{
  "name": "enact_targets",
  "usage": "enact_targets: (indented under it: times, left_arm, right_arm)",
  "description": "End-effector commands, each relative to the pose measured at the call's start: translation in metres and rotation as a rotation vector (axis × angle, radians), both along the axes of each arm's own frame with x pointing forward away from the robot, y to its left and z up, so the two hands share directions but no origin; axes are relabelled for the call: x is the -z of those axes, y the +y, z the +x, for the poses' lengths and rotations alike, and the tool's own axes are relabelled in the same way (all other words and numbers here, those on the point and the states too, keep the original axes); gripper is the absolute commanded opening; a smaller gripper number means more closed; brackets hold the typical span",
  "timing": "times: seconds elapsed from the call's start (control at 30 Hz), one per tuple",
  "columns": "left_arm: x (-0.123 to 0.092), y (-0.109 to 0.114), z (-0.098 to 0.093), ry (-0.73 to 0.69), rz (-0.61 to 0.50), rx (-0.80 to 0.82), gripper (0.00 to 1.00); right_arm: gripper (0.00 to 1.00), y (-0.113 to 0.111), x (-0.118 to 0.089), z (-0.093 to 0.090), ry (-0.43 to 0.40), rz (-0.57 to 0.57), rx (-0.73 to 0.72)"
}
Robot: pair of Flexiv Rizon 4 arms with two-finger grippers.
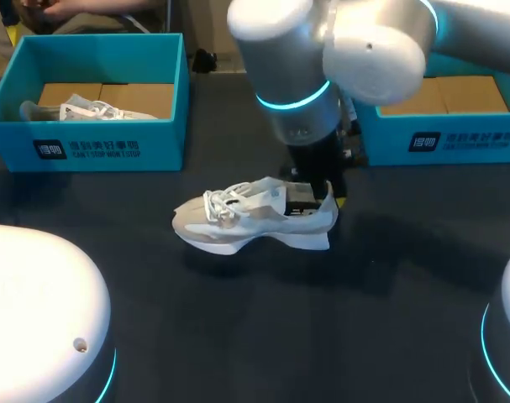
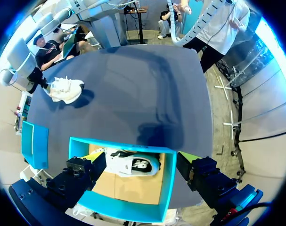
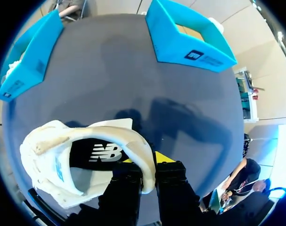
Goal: Take the shoe out of the shoebox, open the shoe tongue, remove and reinsert the insole, then place the shoe into the shoebox
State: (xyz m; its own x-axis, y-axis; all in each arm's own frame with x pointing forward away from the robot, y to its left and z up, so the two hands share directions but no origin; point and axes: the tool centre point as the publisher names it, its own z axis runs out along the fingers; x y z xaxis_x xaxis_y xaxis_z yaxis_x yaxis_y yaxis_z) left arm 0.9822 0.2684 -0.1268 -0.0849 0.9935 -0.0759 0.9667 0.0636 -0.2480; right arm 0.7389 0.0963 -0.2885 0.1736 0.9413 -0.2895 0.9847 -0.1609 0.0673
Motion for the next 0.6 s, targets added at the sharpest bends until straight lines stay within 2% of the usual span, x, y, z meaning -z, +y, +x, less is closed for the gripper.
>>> enact_targets:
  times: [0.03,0.27,0.6]
  left_arm:
    - [-0.001,0.0,0.001,0.002,0.003,0.001,1.0]
    - [-0.001,0.0,0.001,0.002,0.003,0.001,1.0]
    - [-0.001,0.0,0.001,0.002,0.003,0.001,1.0]
  right_arm:
    - [0.0,-0.003,0.021,0.001,0.001,-0.001,0.001]
    - [0.0,-0.005,0.049,0.002,0.02,-0.026,-0.023]
    - [0.0,-0.008,0.069,0.002,0.041,-0.052,-0.03]
